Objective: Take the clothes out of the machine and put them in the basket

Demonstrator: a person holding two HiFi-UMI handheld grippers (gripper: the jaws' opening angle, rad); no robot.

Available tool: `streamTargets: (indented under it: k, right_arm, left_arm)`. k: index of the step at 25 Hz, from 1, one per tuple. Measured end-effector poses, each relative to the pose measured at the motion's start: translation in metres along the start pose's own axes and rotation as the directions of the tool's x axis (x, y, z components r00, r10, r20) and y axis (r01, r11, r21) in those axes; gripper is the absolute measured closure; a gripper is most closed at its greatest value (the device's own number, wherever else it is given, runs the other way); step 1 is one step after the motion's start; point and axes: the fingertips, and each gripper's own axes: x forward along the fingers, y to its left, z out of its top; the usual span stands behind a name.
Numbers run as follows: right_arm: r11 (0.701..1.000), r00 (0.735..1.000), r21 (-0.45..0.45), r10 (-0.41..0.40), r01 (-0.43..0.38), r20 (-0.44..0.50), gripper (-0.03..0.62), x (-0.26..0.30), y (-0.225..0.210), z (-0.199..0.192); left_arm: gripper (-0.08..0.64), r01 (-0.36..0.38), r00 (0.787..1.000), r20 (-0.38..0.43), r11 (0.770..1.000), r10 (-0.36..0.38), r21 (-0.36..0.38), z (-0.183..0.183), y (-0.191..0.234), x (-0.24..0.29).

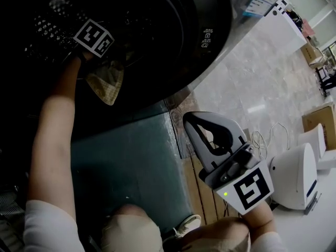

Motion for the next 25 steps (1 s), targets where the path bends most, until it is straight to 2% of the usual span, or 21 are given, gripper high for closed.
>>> streamTargets:
  k: [1, 3, 5, 9, 11, 14, 17, 19, 22, 25]
  right_arm:
    - [1.0, 1.0, -0.002, 0.0, 0.0, 0.0, 0.578, 0.0, 0.0, 0.0]
    - [1.0, 1.0, -0.003, 0.006, -0.006, 0.0, 0.578, 0.001, 0.002, -0.001]
    - [1.0, 1.0, -0.003, 0.017, -0.017, 0.002, 0.578, 0.003, 0.006, -0.002]
    - [0.999, 0.999, -0.005, 0.047, -0.047, 0.018, 0.578, 0.009, 0.018, -0.001]
    - [0.998, 0.998, -0.003, 0.059, -0.059, 0.028, 0.578, 0.01, 0.021, 0.001]
    - [0.998, 0.997, 0.003, 0.065, -0.066, 0.048, 0.578, 0.01, 0.025, 0.005]
    - [0.997, 0.994, 0.006, 0.078, -0.078, 0.071, 0.578, 0.01, 0.031, 0.009]
    - [0.996, 0.993, 0.007, 0.086, -0.087, 0.08, 0.578, 0.012, 0.036, 0.011]
    - [0.994, 0.99, 0.018, 0.105, -0.107, 0.099, 0.578, 0.018, 0.042, 0.017]
    - [0.989, 0.982, 0.039, 0.135, -0.141, 0.13, 0.578, 0.026, 0.051, 0.027]
  left_arm:
    - [0.058, 0.0, 1.0, 0.002, 1.0, 0.0, -0.024, 0.001, 0.0, 0.001]
    - [0.186, -0.016, 1.0, 0.003, 0.999, 0.016, -0.052, 0.002, -0.001, 0.002]
    - [0.288, -0.054, 0.998, 0.004, 0.998, 0.055, -0.044, 0.006, -0.002, -0.001]
    - [0.379, -0.166, 0.985, 0.051, 0.986, 0.165, 0.011, 0.017, 0.0, -0.016]
    - [0.396, -0.218, 0.969, 0.118, 0.976, 0.218, -0.017, 0.024, 0.004, -0.029]
    - [0.407, -0.264, 0.933, 0.224, 0.958, 0.283, -0.111, 0.034, 0.011, -0.057]
    - [0.413, -0.259, 0.897, 0.312, 0.944, 0.314, -0.205, 0.042, 0.013, -0.088]
    - [0.414, -0.226, 0.89, 0.35, 0.949, 0.293, -0.22, 0.048, 0.004, -0.101]
    - [0.416, -0.199, 0.883, 0.388, 0.96, 0.264, -0.199, 0.054, -0.012, -0.114]
    - [0.417, -0.187, 0.852, 0.449, 0.959, 0.267, -0.215, 0.053, -0.026, -0.14]
